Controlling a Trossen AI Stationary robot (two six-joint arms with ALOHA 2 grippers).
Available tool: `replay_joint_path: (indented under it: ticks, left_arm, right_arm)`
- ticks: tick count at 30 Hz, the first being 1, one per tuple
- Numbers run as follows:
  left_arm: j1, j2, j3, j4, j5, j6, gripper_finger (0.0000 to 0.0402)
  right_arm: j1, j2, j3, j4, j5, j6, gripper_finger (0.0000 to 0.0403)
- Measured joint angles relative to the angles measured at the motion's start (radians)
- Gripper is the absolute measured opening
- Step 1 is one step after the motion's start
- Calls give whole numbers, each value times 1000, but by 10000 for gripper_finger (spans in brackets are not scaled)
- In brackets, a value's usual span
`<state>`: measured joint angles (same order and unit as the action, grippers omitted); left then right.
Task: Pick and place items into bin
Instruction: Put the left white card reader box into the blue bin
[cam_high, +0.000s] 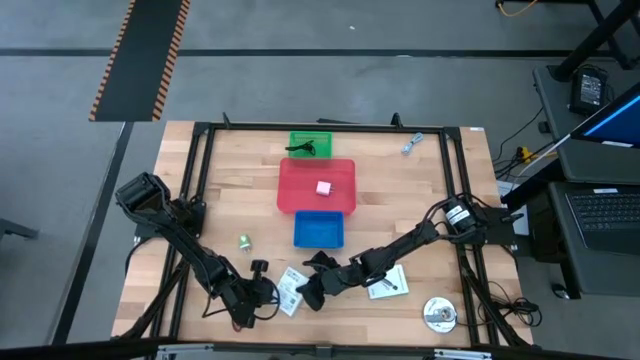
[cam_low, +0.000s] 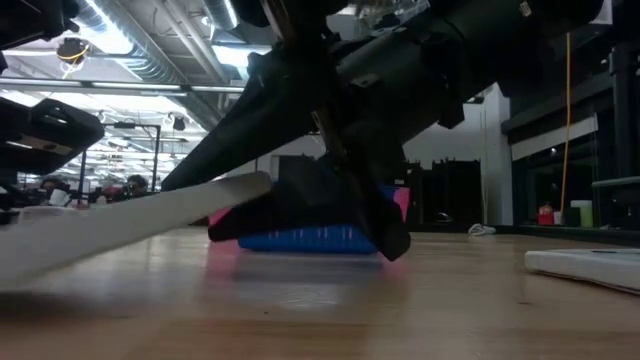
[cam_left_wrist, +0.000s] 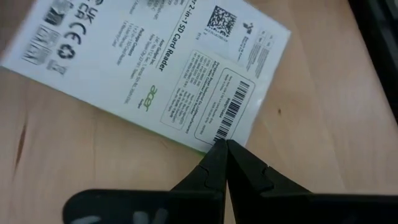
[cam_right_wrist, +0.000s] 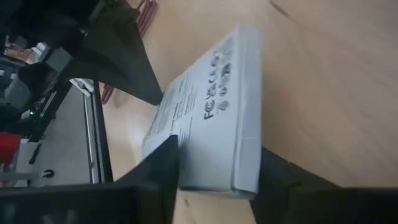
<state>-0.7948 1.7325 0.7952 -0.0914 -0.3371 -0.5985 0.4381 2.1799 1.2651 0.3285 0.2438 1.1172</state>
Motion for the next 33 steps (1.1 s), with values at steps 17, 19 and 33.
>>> replay_joint_path:
  ticks: [17, 19, 33]
  left_arm:
    - [-23, -100, -3, -46, 32, 33, 2]
    - [-34, -131, -3, -72, 22, 33, 2]
    - [-101, -260, -1, -130, -152, 36, 2]
  right_arm:
    - [0, -14, 3, 75, -11, -150, 17]
    - [0, -29, 2, 64, -14, -193, 17]
    - [-2, -248, 0, -20, 124, -747, 17]
